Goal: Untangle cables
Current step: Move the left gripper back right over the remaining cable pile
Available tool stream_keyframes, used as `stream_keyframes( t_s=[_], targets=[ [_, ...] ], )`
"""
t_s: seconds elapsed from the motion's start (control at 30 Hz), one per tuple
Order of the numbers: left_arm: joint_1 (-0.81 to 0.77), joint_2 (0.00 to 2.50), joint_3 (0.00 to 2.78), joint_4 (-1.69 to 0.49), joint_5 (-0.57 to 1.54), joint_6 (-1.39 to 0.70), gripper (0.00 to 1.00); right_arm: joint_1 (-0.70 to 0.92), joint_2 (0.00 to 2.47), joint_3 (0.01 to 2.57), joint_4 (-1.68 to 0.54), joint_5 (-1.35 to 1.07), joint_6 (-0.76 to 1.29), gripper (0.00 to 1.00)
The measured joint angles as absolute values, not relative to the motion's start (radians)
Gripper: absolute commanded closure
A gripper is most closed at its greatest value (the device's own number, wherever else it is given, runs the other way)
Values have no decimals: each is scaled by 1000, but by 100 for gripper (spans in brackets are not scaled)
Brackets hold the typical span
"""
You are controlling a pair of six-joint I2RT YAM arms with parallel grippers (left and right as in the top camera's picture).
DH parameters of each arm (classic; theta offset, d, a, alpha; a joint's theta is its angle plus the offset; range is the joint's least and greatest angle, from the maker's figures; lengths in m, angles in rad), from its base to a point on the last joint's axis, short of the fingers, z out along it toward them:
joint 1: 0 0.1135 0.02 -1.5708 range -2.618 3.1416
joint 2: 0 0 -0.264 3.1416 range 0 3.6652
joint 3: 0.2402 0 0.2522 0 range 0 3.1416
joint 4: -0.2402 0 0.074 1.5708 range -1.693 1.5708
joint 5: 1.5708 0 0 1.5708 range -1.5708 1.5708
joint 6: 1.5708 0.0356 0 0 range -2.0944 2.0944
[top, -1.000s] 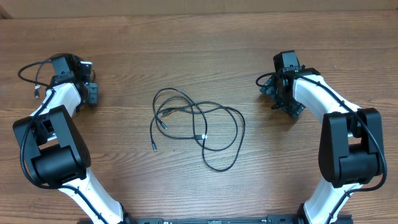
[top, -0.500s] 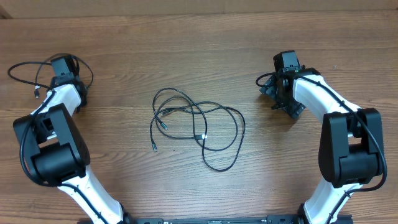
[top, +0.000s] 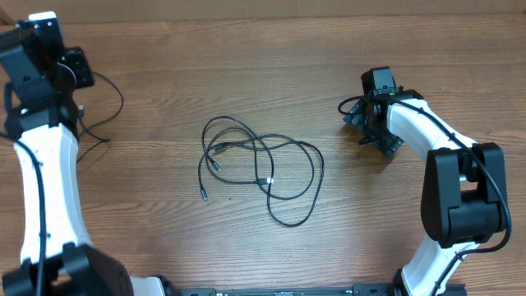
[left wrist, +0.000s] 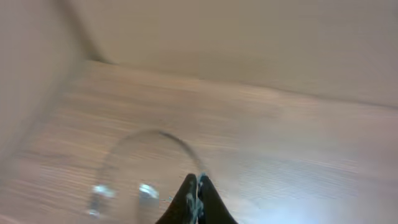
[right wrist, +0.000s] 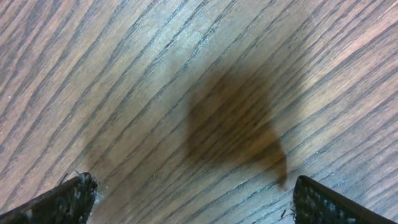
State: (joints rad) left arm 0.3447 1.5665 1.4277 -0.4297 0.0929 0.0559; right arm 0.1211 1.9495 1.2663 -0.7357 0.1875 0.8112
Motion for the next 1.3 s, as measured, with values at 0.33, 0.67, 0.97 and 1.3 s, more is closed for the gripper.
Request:
stream_keyframes(
  t_s=[0.33,0.67,0.97,1.3],
  targets=[
    [281,1583,1414,-1013,512,-216,96,121,1950,1266,-735,187,811,0],
    [114,1586,1407,-1317,515,-272,96,121,1950,1266,-735,187,811,0],
    [-76,1587,1369,-1263,474,-396,96,121,1950,1266,-735,187,811,0],
    [-298,1587,1365,-1239,421,-573,96,121,1950,1266,-735,187,812,0]
  ],
)
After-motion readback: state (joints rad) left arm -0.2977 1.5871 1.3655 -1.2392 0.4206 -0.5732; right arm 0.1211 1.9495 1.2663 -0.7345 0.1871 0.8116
